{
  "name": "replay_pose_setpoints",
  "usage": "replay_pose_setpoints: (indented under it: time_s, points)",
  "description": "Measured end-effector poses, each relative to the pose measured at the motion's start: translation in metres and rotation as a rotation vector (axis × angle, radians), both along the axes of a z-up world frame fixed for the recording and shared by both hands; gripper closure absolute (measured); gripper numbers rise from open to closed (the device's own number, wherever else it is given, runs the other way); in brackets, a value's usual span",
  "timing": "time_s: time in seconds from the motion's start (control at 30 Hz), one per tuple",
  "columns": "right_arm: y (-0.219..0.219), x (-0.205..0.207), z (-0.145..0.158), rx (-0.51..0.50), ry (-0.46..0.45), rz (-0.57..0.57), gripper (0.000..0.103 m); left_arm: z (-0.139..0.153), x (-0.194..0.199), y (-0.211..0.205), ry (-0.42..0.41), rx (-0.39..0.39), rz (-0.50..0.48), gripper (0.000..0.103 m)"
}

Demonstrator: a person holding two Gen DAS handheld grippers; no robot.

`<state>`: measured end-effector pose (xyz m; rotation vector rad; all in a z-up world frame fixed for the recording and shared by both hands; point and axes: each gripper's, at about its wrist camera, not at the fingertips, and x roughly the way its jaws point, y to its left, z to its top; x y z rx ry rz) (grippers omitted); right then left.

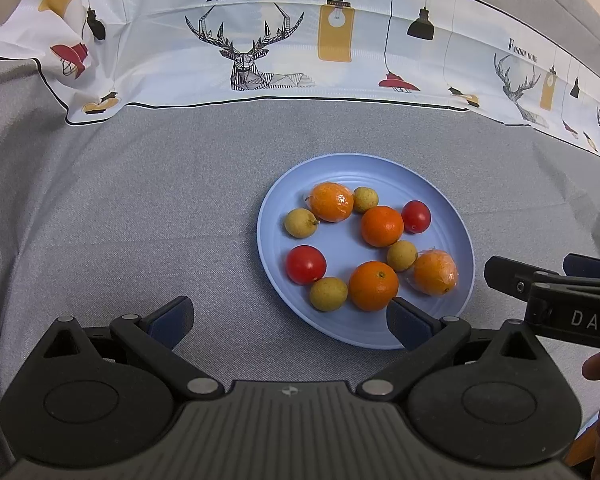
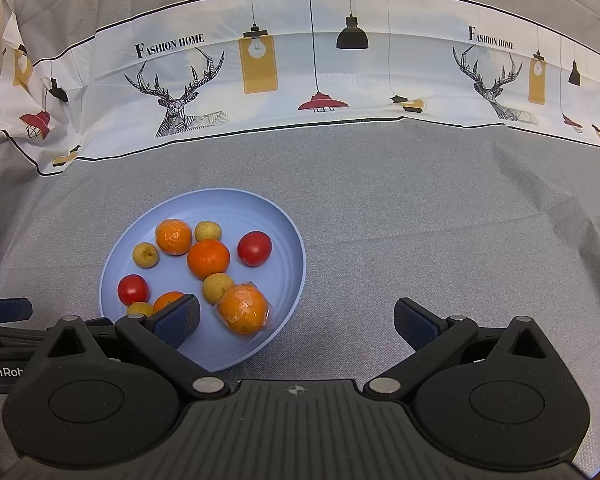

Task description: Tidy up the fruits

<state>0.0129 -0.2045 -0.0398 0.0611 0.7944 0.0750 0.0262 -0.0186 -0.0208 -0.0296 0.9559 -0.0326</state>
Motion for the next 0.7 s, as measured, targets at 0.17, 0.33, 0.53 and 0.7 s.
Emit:
replay_pose_setpoints:
  time_s: [0.17,0.33,0.53,0.7]
  points:
    - [0.0004,0.0004,0.0001,0.001,0.002,-0.001,0.001,0.001,0.0005,0.0003,0.0,0.003,-0.002,0.0]
    - [0.0,0.0009,0.0,0.001,0.003,-0.002,0.001,0.0016,0.0007,-0.0001,-0.001,0.005,-0.004,0.0]
    - [-0.0004,0.0012,-0.0005,0.003,0.005,-0.003,0.001,0.0019,0.0008,0.0,-0.004,0.007,-0.006,0.0]
    - [-0.0023,-0.0012,0.0025,0.008,-0.002,-0.012,0.001,0.0061,-0.0008,-0.0005,-0.037,0.006,-0.032,0.0]
